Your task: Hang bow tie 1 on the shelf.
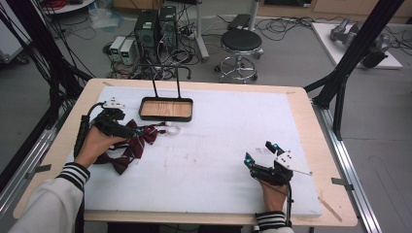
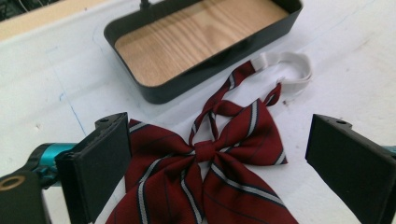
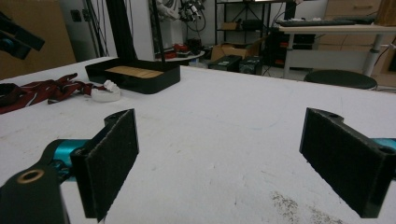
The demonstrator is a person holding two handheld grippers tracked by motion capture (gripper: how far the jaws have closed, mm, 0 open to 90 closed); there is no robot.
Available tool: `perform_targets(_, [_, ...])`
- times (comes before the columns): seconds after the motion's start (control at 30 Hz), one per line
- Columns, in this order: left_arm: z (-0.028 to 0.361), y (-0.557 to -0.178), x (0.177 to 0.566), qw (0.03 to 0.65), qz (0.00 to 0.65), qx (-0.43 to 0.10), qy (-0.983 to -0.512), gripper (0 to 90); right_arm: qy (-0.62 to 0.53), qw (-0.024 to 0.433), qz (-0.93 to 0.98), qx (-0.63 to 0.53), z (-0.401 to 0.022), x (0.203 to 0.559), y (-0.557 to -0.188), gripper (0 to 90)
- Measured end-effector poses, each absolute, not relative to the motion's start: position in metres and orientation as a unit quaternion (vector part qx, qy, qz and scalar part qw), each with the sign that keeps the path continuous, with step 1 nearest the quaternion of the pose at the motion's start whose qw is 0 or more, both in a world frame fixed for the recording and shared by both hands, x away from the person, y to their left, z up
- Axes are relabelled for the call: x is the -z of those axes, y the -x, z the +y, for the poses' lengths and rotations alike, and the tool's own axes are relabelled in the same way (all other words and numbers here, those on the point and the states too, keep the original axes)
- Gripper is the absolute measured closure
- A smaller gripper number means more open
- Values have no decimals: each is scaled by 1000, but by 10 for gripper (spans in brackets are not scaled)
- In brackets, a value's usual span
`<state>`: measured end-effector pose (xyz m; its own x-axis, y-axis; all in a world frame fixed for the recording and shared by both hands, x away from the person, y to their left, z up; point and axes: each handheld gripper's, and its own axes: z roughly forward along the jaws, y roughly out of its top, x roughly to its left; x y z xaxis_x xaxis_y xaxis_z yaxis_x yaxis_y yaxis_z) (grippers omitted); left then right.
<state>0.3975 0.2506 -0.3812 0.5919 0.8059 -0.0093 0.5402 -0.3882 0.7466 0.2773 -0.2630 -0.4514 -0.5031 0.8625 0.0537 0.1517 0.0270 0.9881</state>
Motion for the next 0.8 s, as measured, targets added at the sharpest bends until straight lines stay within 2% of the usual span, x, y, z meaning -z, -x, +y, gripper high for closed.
perform_targets(0.63, [237,-425,397,294,462,-119,-828,80,-390,308,649,-576,-263,451,-278,109])
perform_targets(0.8, [234,-430,402,280,473,-108,-828,104,-389,310,650,-574,-263,451,-278,109])
